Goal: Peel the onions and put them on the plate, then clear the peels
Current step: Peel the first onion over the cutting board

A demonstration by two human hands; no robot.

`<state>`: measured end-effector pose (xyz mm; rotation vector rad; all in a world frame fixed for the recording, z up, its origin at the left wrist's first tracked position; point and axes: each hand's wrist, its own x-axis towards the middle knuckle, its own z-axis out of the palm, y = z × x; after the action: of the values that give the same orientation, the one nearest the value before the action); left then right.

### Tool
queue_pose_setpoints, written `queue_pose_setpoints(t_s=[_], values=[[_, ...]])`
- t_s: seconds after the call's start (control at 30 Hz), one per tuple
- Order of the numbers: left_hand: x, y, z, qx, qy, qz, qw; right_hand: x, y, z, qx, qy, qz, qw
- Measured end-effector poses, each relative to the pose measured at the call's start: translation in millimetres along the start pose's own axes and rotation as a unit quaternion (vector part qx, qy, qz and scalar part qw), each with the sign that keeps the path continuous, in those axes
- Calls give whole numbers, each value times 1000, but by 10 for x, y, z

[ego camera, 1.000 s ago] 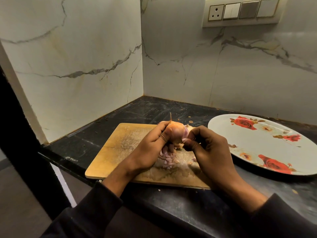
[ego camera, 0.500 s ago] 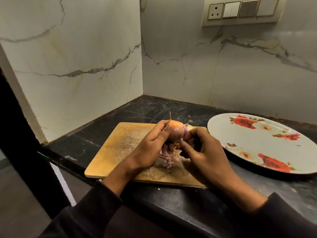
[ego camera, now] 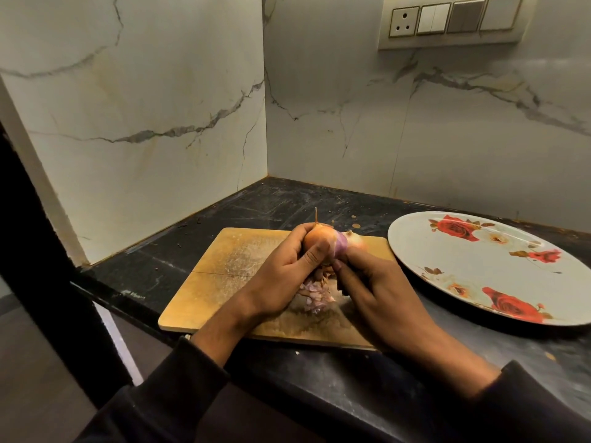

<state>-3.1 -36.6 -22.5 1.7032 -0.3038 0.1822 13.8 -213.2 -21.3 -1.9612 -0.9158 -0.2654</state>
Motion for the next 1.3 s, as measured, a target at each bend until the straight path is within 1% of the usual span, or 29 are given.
queue_pose_setpoints(t_s=[0.17, 0.3, 0.33, 0.4, 0.47, 0.5, 0.57, 0.63, 0.7, 0.8, 0.9, 0.97, 1.1, 1.23, 1.3], values=[[-4, 51, -9, -2, 49, 31, 998, 3, 50, -7, -74, 22, 14, 997], [-26, 93, 0, -28, 39, 41, 998, 0, 36, -8, -124, 2, -13, 992], [-26, 87, 1, -26, 38, 43, 998, -3, 32, -5, -123, 9, -16, 992], [-31, 83, -1, -17, 39, 42, 998, 0, 27, -13, -102, 49, 10, 994], [-41, 90, -1, -19, 38, 32, 999, 19, 20, -43, -62, 86, 59, 993], [-42, 89, -2, -25, 34, 27, 999, 29, 7, -63, -37, 83, 80, 993], [-49, 89, 2, -35, 20, 18, 999, 36, -3, -85, 13, 44, 92, 995], [-52, 85, 5, -47, 1, 11, 999, 29, -11, -84, 33, 25, 66, 997], [-52, 90, 5, -54, -3, 8, 999, 17, -26, -74, 54, 33, 48, 997], [-46, 103, -8, -30, 18, 27, 999, 7, -20, -70, 89, 54, 50, 993], [-59, 119, -11, 4, 59, 57, 997, 11, 15, -79, 98, 69, 58, 991], [-72, 135, 1, 28, 78, 73, 994, 15, 46, -76, 87, 74, 57, 992], [-75, 145, 40, 63, 78, 89, 991, 18, 105, -70, 59, 96, 51, 992], [-62, 88, 32, 129, 101, 106, 981, 4, 92, -71, 14, 119, 23, 993], [-55, 62, 28, 129, 101, 102, 981, 2, 79, -64, 2, 120, 14, 993]])
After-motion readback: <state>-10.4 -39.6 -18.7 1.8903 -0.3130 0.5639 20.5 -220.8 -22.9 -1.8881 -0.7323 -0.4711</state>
